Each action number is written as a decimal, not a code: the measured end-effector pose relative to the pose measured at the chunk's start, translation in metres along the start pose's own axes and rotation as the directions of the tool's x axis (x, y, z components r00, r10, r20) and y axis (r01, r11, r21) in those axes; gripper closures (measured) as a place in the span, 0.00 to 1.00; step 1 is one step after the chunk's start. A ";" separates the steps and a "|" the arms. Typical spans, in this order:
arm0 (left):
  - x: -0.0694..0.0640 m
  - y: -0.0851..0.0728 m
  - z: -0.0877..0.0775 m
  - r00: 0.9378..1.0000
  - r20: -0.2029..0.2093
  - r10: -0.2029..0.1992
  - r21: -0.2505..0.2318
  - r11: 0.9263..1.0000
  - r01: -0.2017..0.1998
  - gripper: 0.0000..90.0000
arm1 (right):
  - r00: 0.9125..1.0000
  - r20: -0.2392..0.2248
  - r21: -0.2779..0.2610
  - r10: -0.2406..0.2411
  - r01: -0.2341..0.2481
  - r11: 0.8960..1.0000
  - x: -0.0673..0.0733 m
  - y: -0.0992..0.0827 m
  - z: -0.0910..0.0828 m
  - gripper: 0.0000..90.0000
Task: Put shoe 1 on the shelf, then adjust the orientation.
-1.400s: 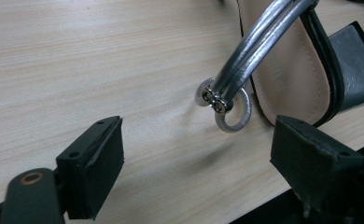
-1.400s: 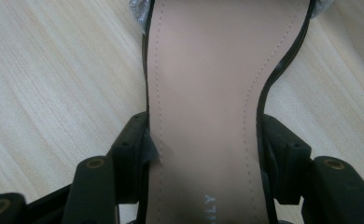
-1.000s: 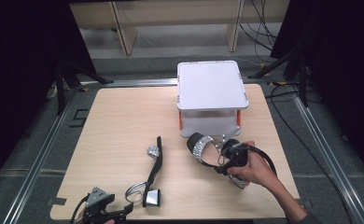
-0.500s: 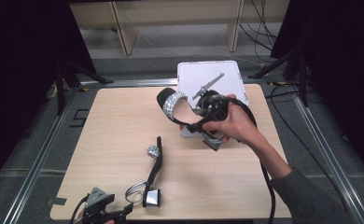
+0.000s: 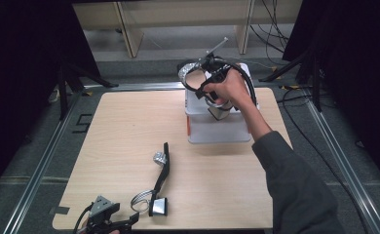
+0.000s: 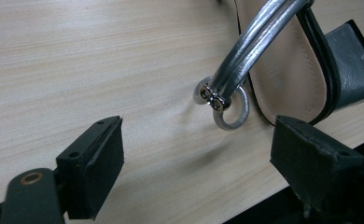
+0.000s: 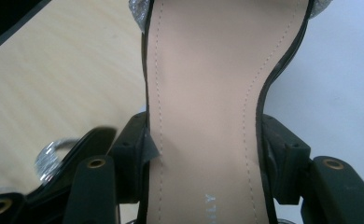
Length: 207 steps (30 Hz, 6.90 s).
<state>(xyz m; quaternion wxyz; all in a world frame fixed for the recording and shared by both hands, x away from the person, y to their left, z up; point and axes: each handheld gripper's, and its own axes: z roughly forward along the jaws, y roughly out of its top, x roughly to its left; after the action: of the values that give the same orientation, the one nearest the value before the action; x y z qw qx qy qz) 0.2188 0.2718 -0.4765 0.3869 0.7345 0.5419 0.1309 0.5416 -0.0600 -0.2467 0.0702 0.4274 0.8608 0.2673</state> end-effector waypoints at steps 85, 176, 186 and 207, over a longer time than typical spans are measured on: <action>-0.018 0.026 0.021 0.986 0.043 0.160 -0.032 0.987 -0.158 0.58 | 0.952 -0.282 -0.054 -0.117 0.106 0.993 0.030 -0.256 0.057 0.26; -0.032 0.019 0.022 0.963 0.054 0.265 0.020 0.964 -0.267 0.25 | 0.975 -0.082 -0.167 -0.209 0.193 0.967 0.008 -0.237 -0.024 0.39; -0.035 0.016 0.021 0.973 0.060 0.224 0.019 0.974 -0.226 0.25 | 0.954 -0.129 -0.086 -0.269 0.260 0.962 0.059 -0.202 0.028 0.38; -0.033 0.017 0.019 0.975 0.058 0.213 0.026 0.976 -0.215 0.25 | 0.951 -0.124 0.122 -0.284 0.299 0.947 0.057 -0.231 0.083 0.40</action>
<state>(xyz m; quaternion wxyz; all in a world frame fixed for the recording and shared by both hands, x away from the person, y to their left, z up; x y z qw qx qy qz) 0.2295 0.2318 -0.4701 0.3735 0.7980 0.4509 0.1428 0.3735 -0.0968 -0.4313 0.0336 0.2847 0.9335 0.2152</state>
